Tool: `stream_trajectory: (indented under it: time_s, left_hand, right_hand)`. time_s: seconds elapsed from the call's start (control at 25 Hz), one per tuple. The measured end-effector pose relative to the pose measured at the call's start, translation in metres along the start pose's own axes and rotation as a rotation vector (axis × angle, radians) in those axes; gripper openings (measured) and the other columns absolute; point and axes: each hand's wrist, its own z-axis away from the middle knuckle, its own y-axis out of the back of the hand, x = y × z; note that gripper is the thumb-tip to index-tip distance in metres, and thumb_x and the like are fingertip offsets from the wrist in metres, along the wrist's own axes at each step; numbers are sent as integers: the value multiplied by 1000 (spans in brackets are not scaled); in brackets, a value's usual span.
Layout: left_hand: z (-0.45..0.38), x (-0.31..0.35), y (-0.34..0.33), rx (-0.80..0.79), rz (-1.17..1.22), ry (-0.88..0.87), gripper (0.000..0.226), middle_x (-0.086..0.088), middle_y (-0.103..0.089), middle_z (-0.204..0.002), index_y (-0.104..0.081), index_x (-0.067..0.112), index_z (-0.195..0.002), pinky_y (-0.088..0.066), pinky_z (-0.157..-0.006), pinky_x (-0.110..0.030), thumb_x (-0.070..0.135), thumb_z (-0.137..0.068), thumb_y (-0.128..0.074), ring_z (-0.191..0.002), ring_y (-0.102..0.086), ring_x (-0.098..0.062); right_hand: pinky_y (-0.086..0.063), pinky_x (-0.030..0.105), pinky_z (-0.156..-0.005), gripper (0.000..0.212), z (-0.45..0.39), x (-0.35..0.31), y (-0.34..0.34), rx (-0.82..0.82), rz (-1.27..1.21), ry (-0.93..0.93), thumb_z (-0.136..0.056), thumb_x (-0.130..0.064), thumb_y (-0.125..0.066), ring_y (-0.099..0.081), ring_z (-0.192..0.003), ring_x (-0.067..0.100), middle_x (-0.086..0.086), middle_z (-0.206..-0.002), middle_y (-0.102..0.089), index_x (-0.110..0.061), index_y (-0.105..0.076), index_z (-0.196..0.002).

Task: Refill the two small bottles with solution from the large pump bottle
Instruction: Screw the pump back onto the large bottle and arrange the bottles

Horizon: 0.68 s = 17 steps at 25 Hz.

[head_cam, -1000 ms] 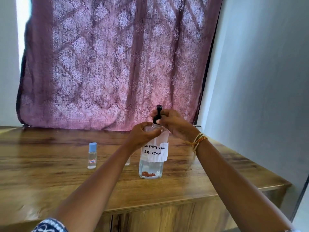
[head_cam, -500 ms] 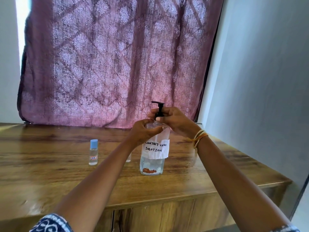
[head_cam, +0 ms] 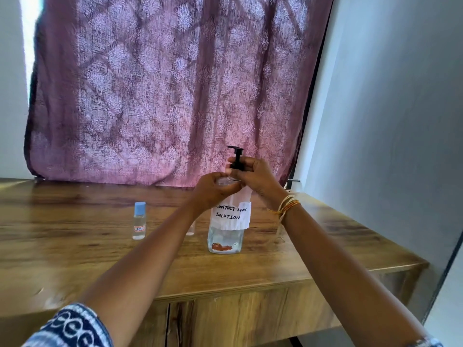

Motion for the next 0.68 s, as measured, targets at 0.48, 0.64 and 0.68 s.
stream_trajectory:
  time_s: [0.48,0.64,0.68]
  left_hand:
    - [85,-67,4,420,-42,80,53,3,-66,-89,-61,14,-113,-56,-78,-32,31,-68,-81,-81,-62,-8]
    - [83,-79,8,510,-192,261,39,-4,-60,-92,-54,5,-113,-45,-66,-29,11,-78,-69,-81,-58,-20]
    - [80,-83,9,475,-235,304,47,-7,-59,-100,-51,4,-120,-43,-69,-29,14,-78,-71,-88,-58,-23]
  right_hand:
    - [-55,23,-88,92,82,111,-23,-119,158,-141,-59,-21,-91,-61,-104,4,-5,-119,-61,-15,-37,-133]
    - [-53,31,-90,88,69,122,-28,-24,245,-197,-54,-32,-93,-60,-108,16,-2,-119,-63,-17,-48,-128]
    - [-53,32,-91,87,66,122,-30,-29,262,-196,-54,-33,-93,-61,-108,17,-1,-119,-64,-17,-49,-128]
